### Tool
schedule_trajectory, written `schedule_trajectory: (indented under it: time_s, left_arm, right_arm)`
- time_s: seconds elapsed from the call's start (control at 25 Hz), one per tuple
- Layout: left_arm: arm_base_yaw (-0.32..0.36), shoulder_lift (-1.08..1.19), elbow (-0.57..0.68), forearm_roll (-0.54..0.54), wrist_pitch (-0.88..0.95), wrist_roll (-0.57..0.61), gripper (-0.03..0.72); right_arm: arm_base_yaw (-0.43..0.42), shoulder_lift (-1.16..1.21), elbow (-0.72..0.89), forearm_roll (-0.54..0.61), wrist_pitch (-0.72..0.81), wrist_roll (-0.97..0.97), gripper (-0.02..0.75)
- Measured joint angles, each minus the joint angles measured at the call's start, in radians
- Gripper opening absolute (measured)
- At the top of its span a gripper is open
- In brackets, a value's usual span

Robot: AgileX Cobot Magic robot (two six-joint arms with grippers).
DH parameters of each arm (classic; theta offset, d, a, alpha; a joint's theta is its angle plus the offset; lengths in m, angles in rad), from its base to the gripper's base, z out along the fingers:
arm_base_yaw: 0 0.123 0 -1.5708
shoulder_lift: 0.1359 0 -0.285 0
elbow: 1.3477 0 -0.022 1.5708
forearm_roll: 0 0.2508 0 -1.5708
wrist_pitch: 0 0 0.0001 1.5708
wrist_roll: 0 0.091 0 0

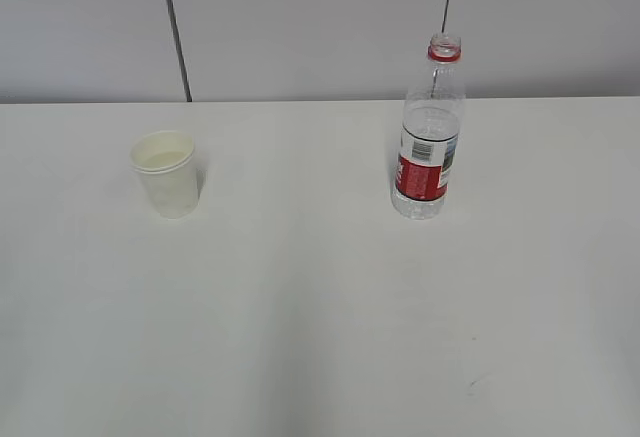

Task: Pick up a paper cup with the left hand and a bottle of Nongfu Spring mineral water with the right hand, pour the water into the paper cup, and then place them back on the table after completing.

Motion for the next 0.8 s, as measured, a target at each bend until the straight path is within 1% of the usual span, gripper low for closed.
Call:
schedule_trajectory:
  time_s: [0.8]
  left_arm:
    - [0.000,0.000,0.000,0.000,0.000,0.000,0.375]
  right_arm:
    - [0.000,0.000,0.000,-0.004,0.000,0.000,0.573]
